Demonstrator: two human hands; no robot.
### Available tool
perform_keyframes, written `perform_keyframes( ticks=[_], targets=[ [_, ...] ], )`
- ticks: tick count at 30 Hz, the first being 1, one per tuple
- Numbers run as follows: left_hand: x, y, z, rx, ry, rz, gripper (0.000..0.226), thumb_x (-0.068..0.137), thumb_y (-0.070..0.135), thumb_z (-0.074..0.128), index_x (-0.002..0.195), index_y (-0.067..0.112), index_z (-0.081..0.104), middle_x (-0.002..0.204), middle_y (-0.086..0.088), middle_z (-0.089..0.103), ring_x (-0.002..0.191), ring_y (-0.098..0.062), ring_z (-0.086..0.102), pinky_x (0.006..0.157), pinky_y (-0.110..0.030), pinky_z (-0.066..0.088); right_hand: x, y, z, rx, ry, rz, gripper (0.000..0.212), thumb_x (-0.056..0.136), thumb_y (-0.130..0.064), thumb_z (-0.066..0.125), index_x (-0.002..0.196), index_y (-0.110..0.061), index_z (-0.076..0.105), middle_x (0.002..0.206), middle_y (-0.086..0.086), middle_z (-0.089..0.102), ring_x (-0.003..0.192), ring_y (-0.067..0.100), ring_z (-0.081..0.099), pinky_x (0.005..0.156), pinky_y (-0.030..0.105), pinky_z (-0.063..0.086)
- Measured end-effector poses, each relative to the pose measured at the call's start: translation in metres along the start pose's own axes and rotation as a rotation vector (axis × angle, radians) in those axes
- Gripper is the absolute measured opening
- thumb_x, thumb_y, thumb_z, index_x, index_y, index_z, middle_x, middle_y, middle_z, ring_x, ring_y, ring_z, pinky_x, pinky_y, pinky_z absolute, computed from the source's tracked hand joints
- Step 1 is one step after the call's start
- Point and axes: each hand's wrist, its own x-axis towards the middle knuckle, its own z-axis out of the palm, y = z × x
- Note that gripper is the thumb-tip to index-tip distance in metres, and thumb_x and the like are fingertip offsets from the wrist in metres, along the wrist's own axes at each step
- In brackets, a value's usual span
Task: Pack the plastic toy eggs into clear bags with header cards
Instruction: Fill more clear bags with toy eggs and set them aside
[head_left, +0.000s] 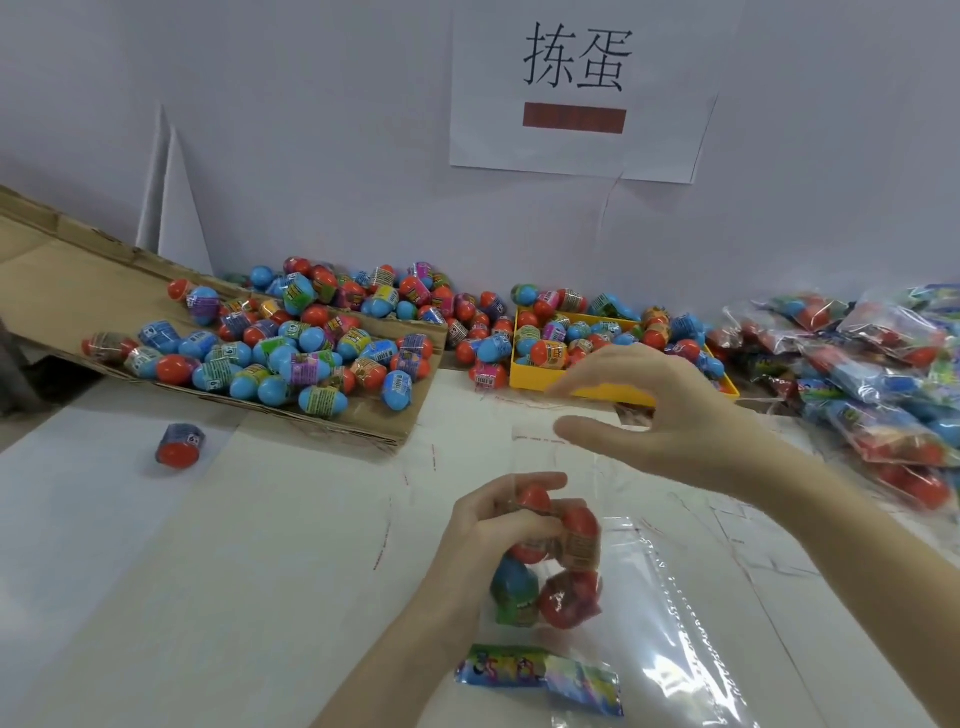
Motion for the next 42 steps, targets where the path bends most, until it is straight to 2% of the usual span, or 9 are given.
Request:
perform_keyframes(
  ticks=[2,5,10,13,16,20,24,29,42],
  targets=[
    [-0.001,0.000,0.000,-0.023,-0.050,-0.007,0.040,0.054,0.016,0.061,0.092,0.017,0.070,0.096,-0.005,0.073,0.094,-0.019,0.066,0.078,-0.025,0.054,0.004,0.001,0.008,0.016,-0.011,0.051,0.044,0.067,-0.055,0.060,0.109,-0.042,0.051,0.096,-0.032,0.047,0.096,-0.004,0.049,0.094,0.028,0.044],
    [-0.001,0.000,0.000,-0.003,-0.089,-0.003,0.041,0.055,0.015,0.059,0.094,0.009,0.070,0.094,-0.006,0.073,0.088,-0.019,0.066,0.078,-0.026,0.055,0.009,0.004,0.017,0.090,-0.093,0.062,0.030,0.077,-0.028,0.070,0.104,-0.035,0.059,0.082,-0.023,0.061,0.077,-0.005,0.060,0.072,0.005,0.046],
    [-0.006,0.010,0.002,-0.045,-0.123,0.088,0.015,0.071,0.024,0.071,0.084,0.017,0.072,0.078,0.000,0.072,0.071,-0.007,0.067,0.060,-0.013,0.051,0.005,0.004,0.019,0.236,-0.048,0.036,0.028,0.076,-0.014,0.071,0.085,-0.038,0.060,0.072,-0.015,0.066,0.067,-0.002,0.063,0.068,0.015,0.053],
    [-0.001,0.006,0.000,0.060,0.172,0.185,0.028,0.071,0.039,0.063,0.096,0.026,0.067,0.093,0.008,0.072,0.087,-0.007,0.067,0.067,-0.010,0.052,0.005,0.001,0.018,0.258,-0.055,0.024,0.031,0.076,-0.013,0.071,0.085,-0.039,0.058,0.070,-0.019,0.064,0.066,-0.005,0.062,0.065,0.010,0.051],
    [0.000,0.008,0.000,0.097,0.306,0.280,0.011,0.084,0.018,0.059,0.087,0.025,0.068,0.082,0.013,0.073,0.075,-0.007,0.069,0.063,-0.012,0.052,0.004,-0.002,0.018,0.212,-0.064,0.013,0.032,0.075,-0.020,0.072,0.087,-0.044,0.054,0.071,-0.022,0.062,0.069,-0.007,0.060,0.064,0.006,0.047],
    [-0.002,0.007,0.000,0.116,0.349,0.312,0.015,0.086,0.016,0.058,0.081,0.025,0.068,0.074,0.012,0.073,0.067,-0.008,0.068,0.058,-0.013,0.052,-0.004,-0.011,0.024,-0.109,0.227,-0.173,0.020,0.076,-0.043,0.064,0.093,-0.033,0.068,0.085,-0.013,0.066,0.076,-0.001,0.056,0.067,0.021,0.042],
    [-0.003,0.008,0.001,0.127,0.335,0.345,0.016,0.086,0.015,0.057,0.081,0.024,0.068,0.072,0.012,0.072,0.064,-0.005,0.067,0.056,-0.011,0.050,-0.007,-0.013,0.035,-0.420,0.375,-0.320,0.014,0.074,-0.033,0.066,0.078,-0.023,0.075,0.074,-0.005,0.064,0.069,0.013,0.054,0.060,0.028,0.033],
    [-0.005,0.008,0.001,0.166,0.338,0.368,0.022,0.088,0.012,0.054,0.080,0.028,0.067,0.073,0.016,0.071,0.067,-0.005,0.067,0.059,-0.011,0.050,-0.004,-0.013,0.033,-0.497,0.342,-0.316,0.009,0.070,-0.021,0.076,0.079,-0.021,0.075,0.069,-0.004,0.064,0.065,0.017,0.053,0.061,0.029,0.032],
    [-0.007,0.005,0.002,0.257,0.356,0.413,0.018,0.065,0.044,0.053,0.077,0.038,0.065,0.074,0.019,0.071,0.075,-0.005,0.068,0.072,-0.025,0.057,0.003,-0.024,0.012,-0.481,0.027,-0.177,0.018,0.084,-0.040,0.061,0.088,-0.027,0.073,0.077,-0.015,0.057,0.079,0.009,0.037,0.072,0.026,0.011]
  ],
)
